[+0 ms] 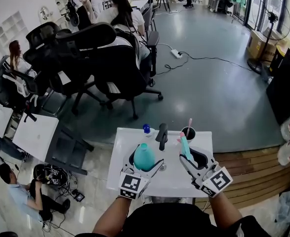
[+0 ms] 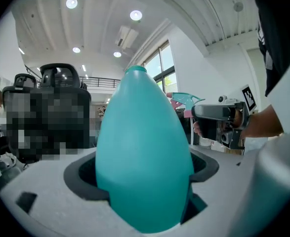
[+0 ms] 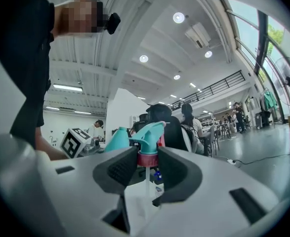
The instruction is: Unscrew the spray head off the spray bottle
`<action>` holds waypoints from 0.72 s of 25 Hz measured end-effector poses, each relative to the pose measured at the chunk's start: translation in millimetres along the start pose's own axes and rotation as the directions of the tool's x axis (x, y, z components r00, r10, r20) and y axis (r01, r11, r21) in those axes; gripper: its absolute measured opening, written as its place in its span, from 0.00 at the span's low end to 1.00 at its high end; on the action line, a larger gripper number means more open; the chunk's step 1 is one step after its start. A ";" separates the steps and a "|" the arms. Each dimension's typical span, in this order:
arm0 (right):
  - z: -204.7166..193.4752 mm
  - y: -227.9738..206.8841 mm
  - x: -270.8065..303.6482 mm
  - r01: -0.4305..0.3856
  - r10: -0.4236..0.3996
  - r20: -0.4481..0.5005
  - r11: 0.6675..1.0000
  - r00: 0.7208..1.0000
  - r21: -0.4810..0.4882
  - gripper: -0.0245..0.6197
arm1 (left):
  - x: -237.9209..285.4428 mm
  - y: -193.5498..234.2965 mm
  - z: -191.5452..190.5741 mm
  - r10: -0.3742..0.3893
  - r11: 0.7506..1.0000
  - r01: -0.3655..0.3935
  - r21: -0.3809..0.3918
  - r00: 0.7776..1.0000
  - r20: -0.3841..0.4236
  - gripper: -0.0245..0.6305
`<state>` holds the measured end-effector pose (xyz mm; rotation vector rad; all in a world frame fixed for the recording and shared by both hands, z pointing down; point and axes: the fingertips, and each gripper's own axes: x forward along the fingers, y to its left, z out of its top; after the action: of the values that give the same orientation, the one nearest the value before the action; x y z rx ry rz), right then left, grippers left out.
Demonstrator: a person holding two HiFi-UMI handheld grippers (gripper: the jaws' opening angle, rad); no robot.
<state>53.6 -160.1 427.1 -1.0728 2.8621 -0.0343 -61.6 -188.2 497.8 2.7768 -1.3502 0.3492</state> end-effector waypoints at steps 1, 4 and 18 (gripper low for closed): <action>-2.7 -2.0 -1.3 0.007 -0.007 -0.006 1.000 1.000 -0.009 0.25 | 0.0 0.7 0.8 0.004 1.000 -0.004 0.001 1.000 0.003 0.75; -10.0 -10.0 -6.6 0.039 -0.039 -0.025 0.999 0.999 -0.026 0.25 | -1.1 3.1 2.0 0.019 1.000 -0.018 -0.006 1.000 0.012 0.75; -22.2 -67.1 -39.1 0.354 -0.356 -0.075 0.934 0.931 -0.043 0.25 | -3.6 11.5 8.5 0.078 0.997 -0.077 -0.011 0.996 0.051 0.75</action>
<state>124.9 -185.1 455.5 -1.6172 2.7007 -0.0610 -71.1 -193.7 488.0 2.7504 -1.4700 0.2755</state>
